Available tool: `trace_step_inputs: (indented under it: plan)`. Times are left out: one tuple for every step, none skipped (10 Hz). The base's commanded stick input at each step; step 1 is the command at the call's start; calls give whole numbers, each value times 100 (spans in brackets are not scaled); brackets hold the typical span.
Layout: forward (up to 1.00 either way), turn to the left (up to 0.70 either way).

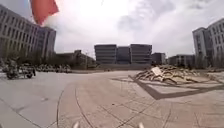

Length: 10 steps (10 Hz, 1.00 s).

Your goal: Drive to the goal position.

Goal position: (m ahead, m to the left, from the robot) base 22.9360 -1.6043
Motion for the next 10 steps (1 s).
trace_step_inputs:
  plan:
    - [70, 0]
    - [70, 0]
    - [70, 0]
    - [70, 0]
    - [70, 0]
    - [70, 0]
    - [70, 0]
    - [70, 0]
    - [70, 0]
    - [70, 0]
